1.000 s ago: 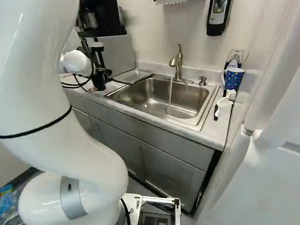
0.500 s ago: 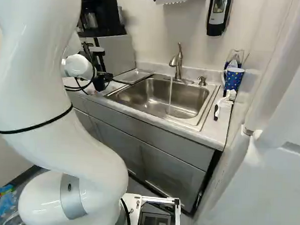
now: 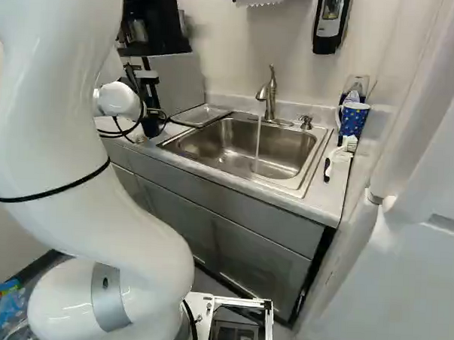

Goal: Rinse the cup and place it in the tray

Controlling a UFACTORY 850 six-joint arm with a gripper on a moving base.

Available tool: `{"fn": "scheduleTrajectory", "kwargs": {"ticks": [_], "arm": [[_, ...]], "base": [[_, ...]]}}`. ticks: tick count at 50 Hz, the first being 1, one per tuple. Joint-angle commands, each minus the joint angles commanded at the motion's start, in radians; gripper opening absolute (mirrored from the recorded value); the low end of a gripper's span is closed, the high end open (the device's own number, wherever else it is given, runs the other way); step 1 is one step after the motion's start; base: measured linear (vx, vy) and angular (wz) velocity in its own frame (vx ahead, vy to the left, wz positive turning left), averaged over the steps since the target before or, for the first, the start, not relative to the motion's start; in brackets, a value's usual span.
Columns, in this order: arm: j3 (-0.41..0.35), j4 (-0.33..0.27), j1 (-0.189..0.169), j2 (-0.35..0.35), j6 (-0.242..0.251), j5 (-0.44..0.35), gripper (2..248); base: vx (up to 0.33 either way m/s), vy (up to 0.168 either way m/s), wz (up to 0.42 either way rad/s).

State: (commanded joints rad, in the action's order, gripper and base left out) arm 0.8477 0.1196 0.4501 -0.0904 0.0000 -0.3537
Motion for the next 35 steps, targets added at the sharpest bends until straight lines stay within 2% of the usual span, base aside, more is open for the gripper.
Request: {"fn": "scheduleTrajectory", "kwargs": {"ticks": [14,35], "arm": [[0.001,0.000,-0.005,0.007,0.000,0.000,126],[0.033,0.000,-0.068,0.020,0.000,0.000,126]], "base": [[0.000,0.000,0.000],[0.000,0.000,0.000]]}}
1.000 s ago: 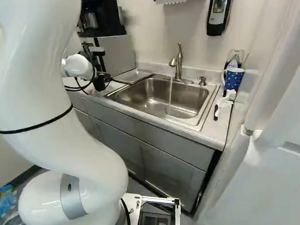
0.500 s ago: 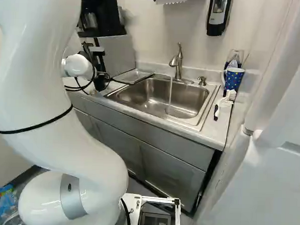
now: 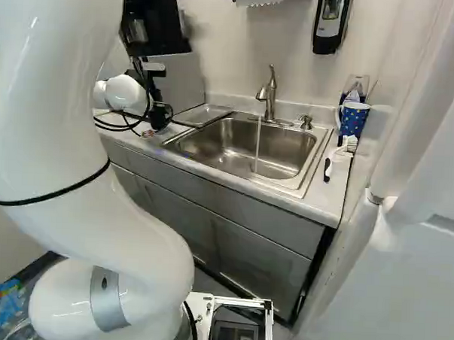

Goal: Rinse the cup and place it in the tray

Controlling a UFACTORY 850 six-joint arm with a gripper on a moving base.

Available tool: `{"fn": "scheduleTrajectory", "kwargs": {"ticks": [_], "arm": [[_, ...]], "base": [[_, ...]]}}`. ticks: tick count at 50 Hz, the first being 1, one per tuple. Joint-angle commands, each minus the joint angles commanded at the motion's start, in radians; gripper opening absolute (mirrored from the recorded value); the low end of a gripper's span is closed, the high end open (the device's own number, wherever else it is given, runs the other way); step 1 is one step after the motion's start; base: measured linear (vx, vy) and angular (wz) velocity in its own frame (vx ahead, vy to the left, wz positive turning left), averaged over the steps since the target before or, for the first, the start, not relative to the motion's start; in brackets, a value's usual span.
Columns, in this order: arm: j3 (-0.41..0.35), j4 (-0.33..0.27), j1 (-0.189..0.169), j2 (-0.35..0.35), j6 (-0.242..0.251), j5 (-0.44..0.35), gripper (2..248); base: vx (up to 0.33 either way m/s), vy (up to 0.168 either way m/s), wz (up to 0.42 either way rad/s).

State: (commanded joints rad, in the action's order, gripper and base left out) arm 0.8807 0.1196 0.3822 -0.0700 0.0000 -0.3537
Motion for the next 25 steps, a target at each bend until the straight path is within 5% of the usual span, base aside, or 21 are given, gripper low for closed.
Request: {"fn": "scheduleTrajectory", "kwargs": {"ticks": [25], "arm": [[0.050,0.000,-0.078,0.005,0.000,0.000,126]], "base": [[0.000,0.000,0.000]]}}
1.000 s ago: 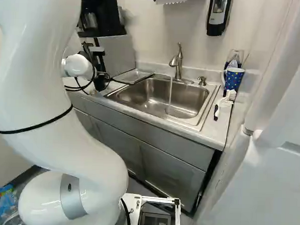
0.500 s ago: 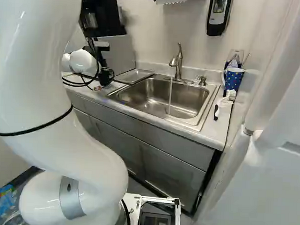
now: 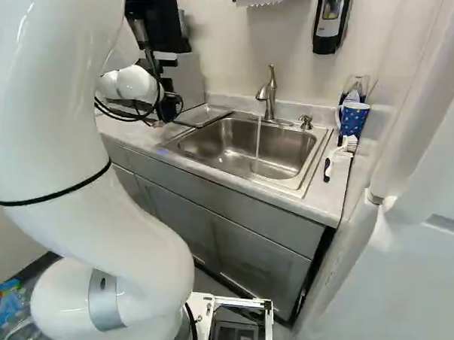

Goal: Rinse the cup and place it in the tray

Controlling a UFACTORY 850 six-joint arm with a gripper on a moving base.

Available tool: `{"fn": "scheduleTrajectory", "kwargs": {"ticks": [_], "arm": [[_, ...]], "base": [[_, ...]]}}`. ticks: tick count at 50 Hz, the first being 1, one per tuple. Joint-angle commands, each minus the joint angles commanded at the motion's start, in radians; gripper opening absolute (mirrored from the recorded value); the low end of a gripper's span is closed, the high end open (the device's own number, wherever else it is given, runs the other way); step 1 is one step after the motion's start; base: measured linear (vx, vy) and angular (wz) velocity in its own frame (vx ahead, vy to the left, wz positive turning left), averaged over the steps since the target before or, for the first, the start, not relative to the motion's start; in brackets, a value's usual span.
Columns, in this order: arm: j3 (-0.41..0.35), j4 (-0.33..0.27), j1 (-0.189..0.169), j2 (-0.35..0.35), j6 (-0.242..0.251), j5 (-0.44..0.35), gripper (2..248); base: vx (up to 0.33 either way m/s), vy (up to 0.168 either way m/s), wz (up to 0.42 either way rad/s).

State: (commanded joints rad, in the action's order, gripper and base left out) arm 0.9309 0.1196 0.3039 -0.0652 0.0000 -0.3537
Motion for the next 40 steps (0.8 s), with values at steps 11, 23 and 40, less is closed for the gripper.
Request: {"fn": "scheduleTrajectory", "kwargs": {"ticks": [11,23,40], "arm": [[-0.001,0.000,-0.031,0.024,0.000,0.000,126],[-0.004,0.000,-0.066,0.049,0.000,0.000,126],[-0.018,0.000,-0.115,0.062,0.000,0.000,126]], "base": [[0.000,0.000,0.000],[0.000,0.000,0.000],[0.000,0.000,0.000]]}}
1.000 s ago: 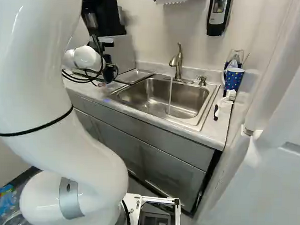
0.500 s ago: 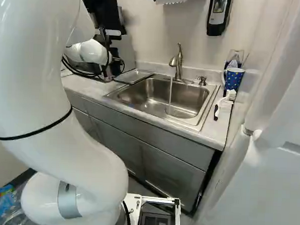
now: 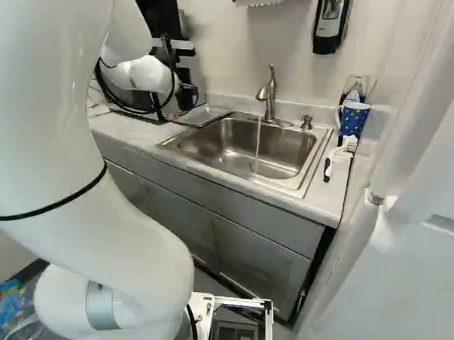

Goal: Rinse the cup and place it in the tray

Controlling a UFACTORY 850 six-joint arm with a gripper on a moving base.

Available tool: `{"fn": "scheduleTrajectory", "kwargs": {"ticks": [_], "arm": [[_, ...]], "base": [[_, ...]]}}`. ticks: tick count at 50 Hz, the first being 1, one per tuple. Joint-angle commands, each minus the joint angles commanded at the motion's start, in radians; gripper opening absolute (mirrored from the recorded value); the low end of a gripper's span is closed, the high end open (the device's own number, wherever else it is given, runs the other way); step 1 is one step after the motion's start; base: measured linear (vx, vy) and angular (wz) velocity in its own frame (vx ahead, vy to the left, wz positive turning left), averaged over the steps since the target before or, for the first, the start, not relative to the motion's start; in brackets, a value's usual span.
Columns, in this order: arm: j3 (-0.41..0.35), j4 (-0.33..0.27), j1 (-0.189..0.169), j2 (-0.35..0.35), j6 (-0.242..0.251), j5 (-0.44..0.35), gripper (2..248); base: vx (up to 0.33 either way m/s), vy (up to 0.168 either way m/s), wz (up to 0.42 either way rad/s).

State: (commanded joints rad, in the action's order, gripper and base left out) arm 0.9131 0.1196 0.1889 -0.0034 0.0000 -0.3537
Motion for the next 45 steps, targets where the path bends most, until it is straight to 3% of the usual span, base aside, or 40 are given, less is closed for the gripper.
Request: {"fn": "scheduleTrajectory", "kwargs": {"ticks": [45], "arm": [[-0.021,0.000,-0.132,0.020,0.000,0.000,126]], "base": [[0.000,0.000,0.000]]}}
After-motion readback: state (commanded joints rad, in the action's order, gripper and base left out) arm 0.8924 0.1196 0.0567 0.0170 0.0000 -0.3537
